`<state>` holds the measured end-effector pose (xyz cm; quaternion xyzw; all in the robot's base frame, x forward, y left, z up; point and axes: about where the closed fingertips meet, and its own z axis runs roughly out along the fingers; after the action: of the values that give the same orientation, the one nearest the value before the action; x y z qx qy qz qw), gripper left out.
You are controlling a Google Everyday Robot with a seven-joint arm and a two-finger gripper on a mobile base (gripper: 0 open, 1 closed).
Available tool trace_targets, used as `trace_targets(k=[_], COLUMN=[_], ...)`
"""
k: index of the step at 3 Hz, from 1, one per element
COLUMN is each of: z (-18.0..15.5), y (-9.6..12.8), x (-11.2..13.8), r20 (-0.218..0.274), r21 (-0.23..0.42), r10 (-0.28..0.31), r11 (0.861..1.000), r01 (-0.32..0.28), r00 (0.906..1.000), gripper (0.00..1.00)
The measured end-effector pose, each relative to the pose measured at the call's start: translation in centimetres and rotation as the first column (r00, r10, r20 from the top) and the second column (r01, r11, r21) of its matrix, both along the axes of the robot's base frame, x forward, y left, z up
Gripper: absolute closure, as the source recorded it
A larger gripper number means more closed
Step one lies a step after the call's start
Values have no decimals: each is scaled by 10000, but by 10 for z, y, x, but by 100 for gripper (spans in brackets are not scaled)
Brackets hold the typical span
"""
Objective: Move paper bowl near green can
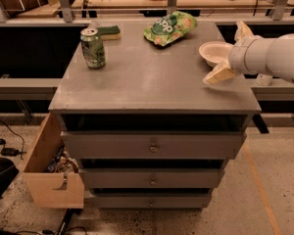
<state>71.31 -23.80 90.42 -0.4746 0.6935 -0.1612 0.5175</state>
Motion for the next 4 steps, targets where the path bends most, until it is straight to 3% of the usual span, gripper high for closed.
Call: trace_targets(k=[1, 2, 4], z=[-12, -20, -18], y=[-5, -9, -8], x=[23, 42, 42], r20=[-113, -155, -170], r21=[-94, -142, -138], r10=[-52, -95, -72], r11=[9999, 9999, 9999], r01=[51, 93, 69], r00=[9999, 9998, 9998], gripper=[6, 24, 70])
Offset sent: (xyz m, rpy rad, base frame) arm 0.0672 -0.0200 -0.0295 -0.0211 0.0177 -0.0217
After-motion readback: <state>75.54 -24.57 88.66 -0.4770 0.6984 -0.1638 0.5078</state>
